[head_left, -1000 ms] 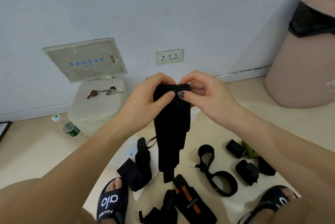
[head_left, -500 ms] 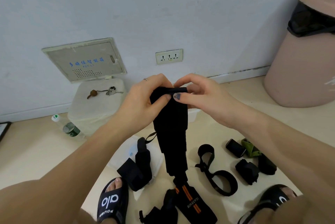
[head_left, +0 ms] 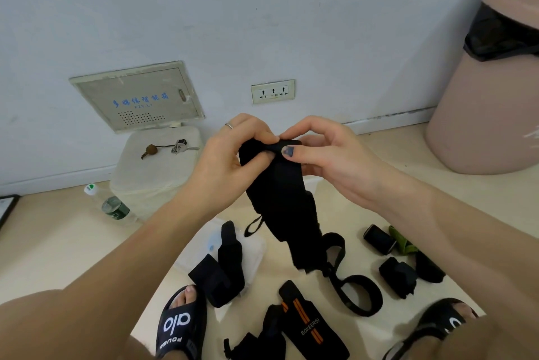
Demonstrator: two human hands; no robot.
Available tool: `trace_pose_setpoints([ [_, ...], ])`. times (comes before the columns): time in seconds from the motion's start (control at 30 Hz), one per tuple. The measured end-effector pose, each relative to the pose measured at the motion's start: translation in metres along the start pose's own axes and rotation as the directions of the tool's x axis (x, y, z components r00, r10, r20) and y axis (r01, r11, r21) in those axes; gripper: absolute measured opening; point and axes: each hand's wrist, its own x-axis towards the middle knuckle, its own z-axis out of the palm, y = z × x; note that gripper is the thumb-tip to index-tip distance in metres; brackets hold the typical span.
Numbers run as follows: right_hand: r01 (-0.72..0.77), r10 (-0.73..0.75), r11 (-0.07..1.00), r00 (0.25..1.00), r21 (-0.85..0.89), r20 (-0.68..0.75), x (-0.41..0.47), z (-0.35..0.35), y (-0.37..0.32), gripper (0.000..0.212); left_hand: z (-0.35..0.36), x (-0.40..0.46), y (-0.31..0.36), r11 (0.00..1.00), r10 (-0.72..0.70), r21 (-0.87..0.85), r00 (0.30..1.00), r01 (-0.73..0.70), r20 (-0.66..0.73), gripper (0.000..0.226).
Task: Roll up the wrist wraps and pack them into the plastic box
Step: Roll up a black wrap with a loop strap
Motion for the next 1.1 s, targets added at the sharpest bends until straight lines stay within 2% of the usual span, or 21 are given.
trace_pose_setpoints([
  [0.13,0.041,-0.042,0.998,0.999,-0.039,-0.022,0.0019,-0.0045,-0.0002,0.014,-0.002,-0.0023,0.0034,0.942,-0.21,-0.234,0.966,0.242,0.152,0.019],
  [0.23,0.061,-0.062,0.994,0.998,-0.095,-0.016,0.0018,-0.0054,-0.0002,0.015,-0.0019,-0.0024,0.0055,0.923,-0.229,-0.279,0.961,0.265,0.156,0.01],
  [0.4,0.064,-0.068,0.989,0.997,-0.134,-0.03,0.0018,-0.0061,0.0002,0.018,-0.0007,-0.0031,0.0054,0.844,-0.284,-0.424,0.944,0.328,0.165,0.013],
  [0.53,-0.028,0.03,0.996,0.999,-0.087,0.03,0.0022,-0.0068,0.0011,0.023,-0.0012,-0.0034,0.0046,0.83,-0.285,-0.458,0.948,0.318,0.142,0.014],
  [0.63,-0.045,0.051,0.996,0.996,-0.083,0.074,0.0004,-0.0059,0.0015,0.02,-0.0024,-0.0031,0.0056,0.839,-0.273,-0.448,0.951,0.308,0.143,0.018],
  [0.77,0.015,-0.011,0.99,1.0,-0.138,0.025,-0.0003,-0.0041,0.0011,0.014,-0.0004,-0.002,0.0063,0.827,-0.301,-0.46,0.946,0.322,0.121,0.026],
  [0.9,0.05,-0.05,0.985,0.999,-0.165,0.003,0.0,-0.0022,0.0015,0.017,-0.0007,-0.0016,0.0041,0.848,-0.272,-0.442,0.956,0.291,0.109,0.021],
  [1.1,-0.039,0.042,0.99,0.999,-0.132,0.017,0.0005,-0.0022,-0.0005,0.009,0.0019,-0.0033,0.0033,0.856,-0.224,-0.463,0.972,0.23,0.069,0.024],
])
